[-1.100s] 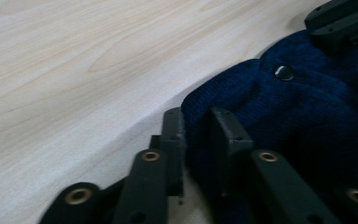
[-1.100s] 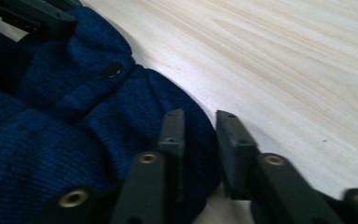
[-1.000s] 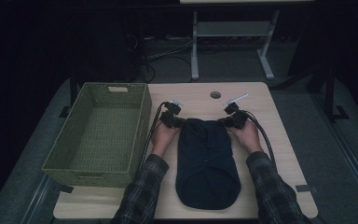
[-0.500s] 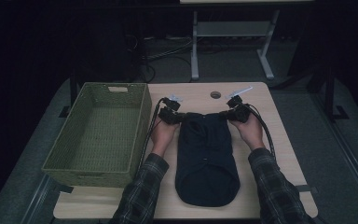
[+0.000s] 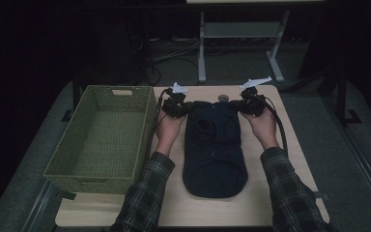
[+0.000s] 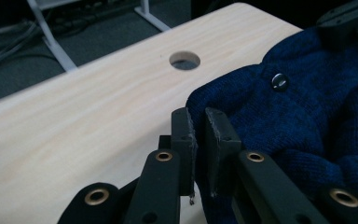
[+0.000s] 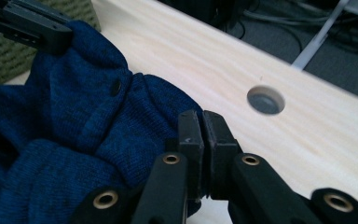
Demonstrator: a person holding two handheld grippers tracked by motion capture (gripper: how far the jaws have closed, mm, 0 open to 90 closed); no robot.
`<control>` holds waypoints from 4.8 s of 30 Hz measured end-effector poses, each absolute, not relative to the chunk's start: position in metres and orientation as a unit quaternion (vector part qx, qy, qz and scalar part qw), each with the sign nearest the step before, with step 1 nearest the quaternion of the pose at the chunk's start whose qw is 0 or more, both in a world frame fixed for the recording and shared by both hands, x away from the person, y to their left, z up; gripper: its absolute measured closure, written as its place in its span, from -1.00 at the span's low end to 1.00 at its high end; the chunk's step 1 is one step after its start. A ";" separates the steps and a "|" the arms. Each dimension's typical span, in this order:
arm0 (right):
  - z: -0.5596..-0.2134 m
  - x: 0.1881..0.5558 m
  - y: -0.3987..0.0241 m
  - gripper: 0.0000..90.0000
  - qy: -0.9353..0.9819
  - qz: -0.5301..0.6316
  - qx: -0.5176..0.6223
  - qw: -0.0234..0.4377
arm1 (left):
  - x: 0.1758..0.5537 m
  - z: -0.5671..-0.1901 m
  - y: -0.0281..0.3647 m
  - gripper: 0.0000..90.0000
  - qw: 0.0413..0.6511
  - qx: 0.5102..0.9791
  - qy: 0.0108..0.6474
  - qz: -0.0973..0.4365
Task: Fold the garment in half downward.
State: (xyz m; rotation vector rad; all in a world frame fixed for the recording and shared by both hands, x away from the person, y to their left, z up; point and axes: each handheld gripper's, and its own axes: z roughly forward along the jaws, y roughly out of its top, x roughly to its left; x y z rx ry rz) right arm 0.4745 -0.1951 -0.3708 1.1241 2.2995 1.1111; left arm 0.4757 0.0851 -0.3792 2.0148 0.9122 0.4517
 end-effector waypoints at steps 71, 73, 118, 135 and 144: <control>-0.421 0.305 -0.215 0.50 0.819 0.453 0.344 0.073 | 0.317 -0.414 0.103 0.47 0.439 0.849 0.277 0.103; -0.415 0.301 -0.217 0.49 0.814 0.466 0.339 0.074 | 0.315 -0.407 0.104 0.45 0.445 0.846 0.274 0.106; -0.434 0.278 -0.212 0.99 0.833 0.429 0.344 0.061 | 0.305 -0.429 0.092 0.99 0.399 0.882 0.241 0.074; -0.464 0.276 -0.197 1.00 0.852 0.395 0.339 0.049 | 0.312 -0.453 0.088 1.00 0.355 0.897 0.245 0.094; -0.463 0.272 -0.186 1.00 0.856 0.400 0.326 0.040 | 0.320 -0.453 0.092 1.00 0.352 0.894 0.258 0.104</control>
